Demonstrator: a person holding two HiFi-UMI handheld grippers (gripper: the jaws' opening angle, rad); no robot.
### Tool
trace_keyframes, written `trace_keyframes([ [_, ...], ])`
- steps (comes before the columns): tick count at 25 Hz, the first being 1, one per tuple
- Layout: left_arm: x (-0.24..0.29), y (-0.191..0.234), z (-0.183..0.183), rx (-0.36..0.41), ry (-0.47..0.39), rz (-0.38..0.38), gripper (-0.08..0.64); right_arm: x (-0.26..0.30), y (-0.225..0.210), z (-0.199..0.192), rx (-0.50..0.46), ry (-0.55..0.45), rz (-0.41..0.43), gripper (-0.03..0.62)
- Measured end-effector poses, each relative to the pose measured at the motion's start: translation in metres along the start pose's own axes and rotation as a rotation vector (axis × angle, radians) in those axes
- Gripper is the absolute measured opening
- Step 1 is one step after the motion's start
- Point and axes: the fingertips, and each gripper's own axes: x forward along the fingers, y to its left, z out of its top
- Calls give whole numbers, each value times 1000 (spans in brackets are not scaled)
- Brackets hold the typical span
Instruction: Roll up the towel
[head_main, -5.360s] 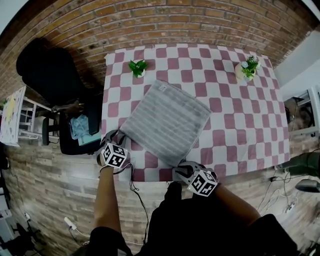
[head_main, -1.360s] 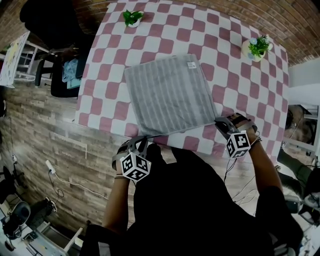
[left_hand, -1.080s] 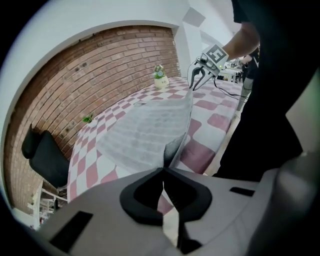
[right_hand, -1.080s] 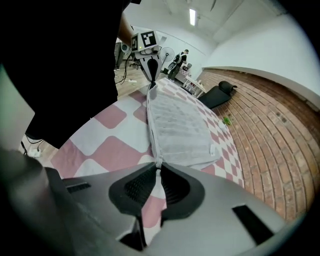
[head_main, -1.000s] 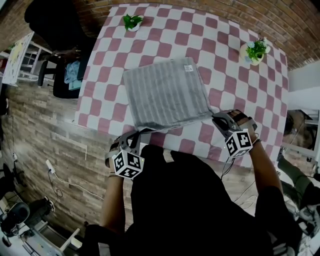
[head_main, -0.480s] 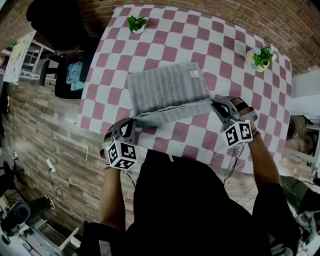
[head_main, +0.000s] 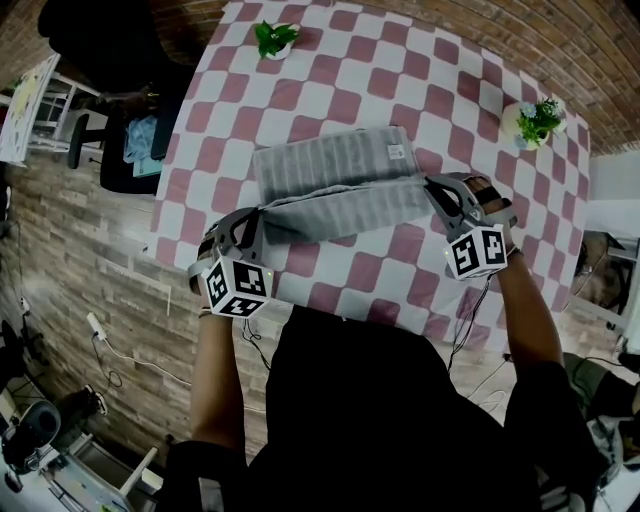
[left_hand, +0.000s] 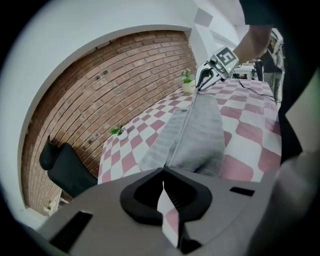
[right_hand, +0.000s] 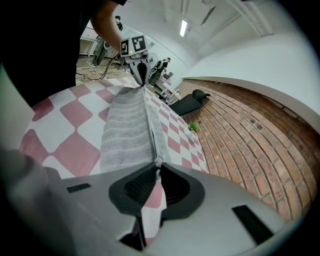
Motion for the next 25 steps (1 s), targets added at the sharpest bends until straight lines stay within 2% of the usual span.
trace_keyframes([
  [9,37,38,7,10,0,15,6,40,-35,-9,9,21,-44,32],
  [25,96,74,3,-21,19,-7,6,105,-55,-31,101,88,-31,34],
])
